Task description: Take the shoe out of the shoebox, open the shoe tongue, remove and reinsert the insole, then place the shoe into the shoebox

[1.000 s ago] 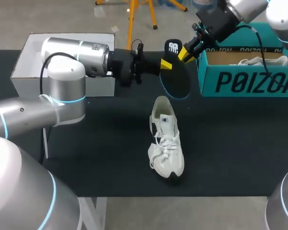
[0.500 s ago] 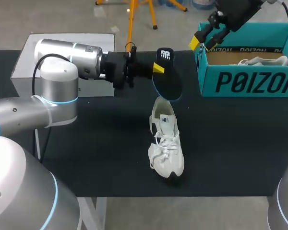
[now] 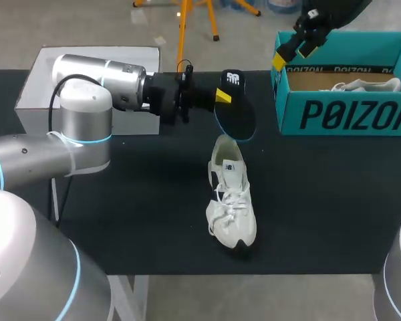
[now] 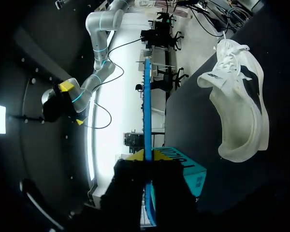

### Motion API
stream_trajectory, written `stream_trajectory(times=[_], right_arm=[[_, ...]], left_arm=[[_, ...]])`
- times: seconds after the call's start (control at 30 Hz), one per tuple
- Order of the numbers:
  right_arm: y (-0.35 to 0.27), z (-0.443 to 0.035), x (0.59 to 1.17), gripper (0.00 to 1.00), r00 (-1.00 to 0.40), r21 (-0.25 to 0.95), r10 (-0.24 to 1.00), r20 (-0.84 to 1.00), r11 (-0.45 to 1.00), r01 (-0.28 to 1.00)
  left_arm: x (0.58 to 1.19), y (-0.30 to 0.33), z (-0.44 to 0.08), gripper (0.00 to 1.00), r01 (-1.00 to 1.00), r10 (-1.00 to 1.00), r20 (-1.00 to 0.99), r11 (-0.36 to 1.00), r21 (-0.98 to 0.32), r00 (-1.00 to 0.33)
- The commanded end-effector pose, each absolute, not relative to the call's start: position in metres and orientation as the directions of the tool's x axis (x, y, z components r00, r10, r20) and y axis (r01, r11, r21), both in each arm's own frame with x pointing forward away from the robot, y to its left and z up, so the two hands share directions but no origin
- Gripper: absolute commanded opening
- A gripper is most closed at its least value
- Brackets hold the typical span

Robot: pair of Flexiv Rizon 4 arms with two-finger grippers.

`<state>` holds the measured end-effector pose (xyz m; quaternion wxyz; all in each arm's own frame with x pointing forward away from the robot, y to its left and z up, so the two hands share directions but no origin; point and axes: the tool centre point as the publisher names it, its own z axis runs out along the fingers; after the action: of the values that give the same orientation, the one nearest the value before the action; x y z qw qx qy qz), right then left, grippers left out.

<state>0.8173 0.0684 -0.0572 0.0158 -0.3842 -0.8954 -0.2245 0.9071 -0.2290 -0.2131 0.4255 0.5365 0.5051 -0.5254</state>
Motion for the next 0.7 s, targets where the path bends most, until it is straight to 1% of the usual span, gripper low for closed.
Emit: stream_trajectory(times=[0.03, 0.07, 0.5, 0.53, 0.57, 0.6, 0.63, 0.67, 0.7], right_arm=[[0.069, -0.057, 0.814, 1.00, -0.707, 0.397, 0.686, 0.171, 0.609, 0.687], [0.069, -0.057, 0.814, 1.00, -0.707, 0.397, 0.686, 0.171, 0.609, 0.687], [0.069, -0.057, 0.814, 1.00, -0.707, 0.397, 0.686, 0.171, 0.609, 0.687], [0.069, -0.057, 0.814, 1.00, -0.707, 0.397, 0.686, 0.171, 0.609, 0.687], [0.069, -0.057, 0.814, 1.00, -0.707, 0.397, 0.686, 0.171, 0.609, 0.687], [0.069, -0.057, 0.814, 1.00, -0.707, 0.397, 0.686, 0.171, 0.609, 0.687], [0.069, -0.057, 0.814, 1.00, -0.707, 0.397, 0.686, 0.171, 0.609, 0.687], [0.069, -0.057, 0.814, 1.00, -0.707, 0.397, 0.686, 0.171, 0.609, 0.687], [0.069, -0.057, 0.814, 1.00, -0.707, 0.397, 0.686, 0.171, 0.609, 0.687]], left_arm=[[0.908, -0.232, -0.214, 0.00, 0.988, 0.116, -0.990, -0.120, -0.094, -0.080], [0.907, -0.233, -0.214, 0.00, 0.991, 0.119, -0.989, -0.100, -0.094, -0.082], [0.907, -0.233, -0.214, 0.00, 0.991, 0.119, -0.989, -0.100, -0.094, -0.082], [0.912, -0.228, -0.208, 0.00, 0.987, 0.107, -0.987, -0.100, -0.129, -0.119], [0.914, -0.225, -0.201, 0.00, 0.967, 0.077, -0.970, -0.091, -0.239, -0.233], [0.915, -0.224, -0.193, 0.00, 0.936, 0.047, -0.943, -0.112, -0.333, -0.329], [0.915, -0.223, -0.186, 0.00, 0.926, 0.039, -0.935, -0.130, -0.354, -0.351], [0.914, -0.223, -0.183, 0.00, 0.893, 0.063, -0.898, -0.100, -0.439, -0.435], [0.912, -0.224, -0.180, 0.00, 0.851, 0.047, -0.864, -0.155, -0.501, -0.501]])
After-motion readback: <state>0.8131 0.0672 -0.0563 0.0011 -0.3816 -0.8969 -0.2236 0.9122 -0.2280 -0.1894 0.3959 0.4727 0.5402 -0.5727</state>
